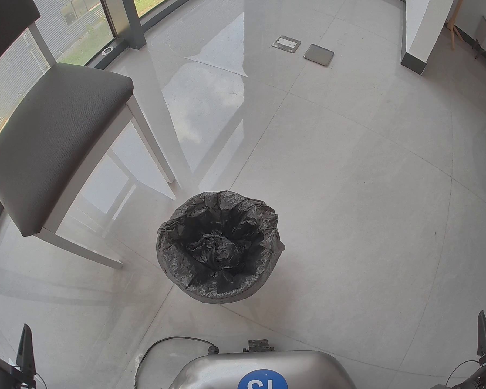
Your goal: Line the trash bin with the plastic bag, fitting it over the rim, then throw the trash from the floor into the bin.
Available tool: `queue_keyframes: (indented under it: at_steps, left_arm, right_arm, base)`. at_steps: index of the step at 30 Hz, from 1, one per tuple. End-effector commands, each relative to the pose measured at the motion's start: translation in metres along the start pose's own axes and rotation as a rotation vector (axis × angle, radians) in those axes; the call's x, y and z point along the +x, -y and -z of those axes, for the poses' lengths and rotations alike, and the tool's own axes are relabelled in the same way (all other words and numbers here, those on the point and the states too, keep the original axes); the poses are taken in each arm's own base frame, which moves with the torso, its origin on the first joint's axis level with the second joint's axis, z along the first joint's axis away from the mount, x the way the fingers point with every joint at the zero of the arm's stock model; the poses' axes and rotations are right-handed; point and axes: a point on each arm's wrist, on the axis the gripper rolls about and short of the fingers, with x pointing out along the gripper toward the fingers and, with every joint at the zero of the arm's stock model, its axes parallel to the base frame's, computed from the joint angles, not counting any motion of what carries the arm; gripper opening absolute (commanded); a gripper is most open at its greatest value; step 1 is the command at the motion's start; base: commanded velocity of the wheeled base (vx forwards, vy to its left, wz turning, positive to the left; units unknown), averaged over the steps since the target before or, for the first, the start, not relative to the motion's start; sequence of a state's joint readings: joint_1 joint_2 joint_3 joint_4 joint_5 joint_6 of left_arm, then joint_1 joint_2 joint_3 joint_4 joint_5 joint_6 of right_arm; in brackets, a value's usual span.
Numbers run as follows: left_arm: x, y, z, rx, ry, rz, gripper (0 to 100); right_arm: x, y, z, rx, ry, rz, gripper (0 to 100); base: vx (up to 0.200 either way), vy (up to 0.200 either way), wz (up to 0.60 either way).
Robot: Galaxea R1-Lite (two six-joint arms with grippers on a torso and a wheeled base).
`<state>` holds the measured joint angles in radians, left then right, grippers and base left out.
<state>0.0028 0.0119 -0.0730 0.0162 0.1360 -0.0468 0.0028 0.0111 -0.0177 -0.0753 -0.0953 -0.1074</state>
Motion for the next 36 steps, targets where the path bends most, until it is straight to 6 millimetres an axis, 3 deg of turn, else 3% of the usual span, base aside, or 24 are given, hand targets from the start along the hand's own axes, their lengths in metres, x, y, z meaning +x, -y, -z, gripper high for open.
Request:
queue_keyframes:
  at_steps: [1, 18, 27, 36]
  left_arm:
    - [0.0023, 0.0007, 0.0115, 0.011, -0.022, 0.040, 100]
    - [0.0040, 0.0025, 0.0181, 0.049, -0.039, 0.124, 100]
    - [0.0040, 0.0025, 0.0170, 0.047, -0.028, 0.124, 100]
    - [0.0040, 0.0025, 0.0168, 0.047, -0.026, 0.123, 100]
  right_arm:
    - [0.0001, -0.0005, 0.0052, 0.007, -0.007, 0.002, 100]
    - [0.0001, -0.0007, 0.0050, 0.052, -0.005, -0.009, 100]
    - [-0.0003, -0.0049, 0.0047, 0.090, 0.005, -0.194, 100]
    - [-0.0003, -0.0050, 0.0070, 0.103, -0.019, -0.192, 100]
  base:
    - [0.000, 0.000, 0.00]
    - [0.000, 0.000, 0.00]
    - [0.000, 0.000, 0.00]
    - [0.000, 0.000, 0.00]
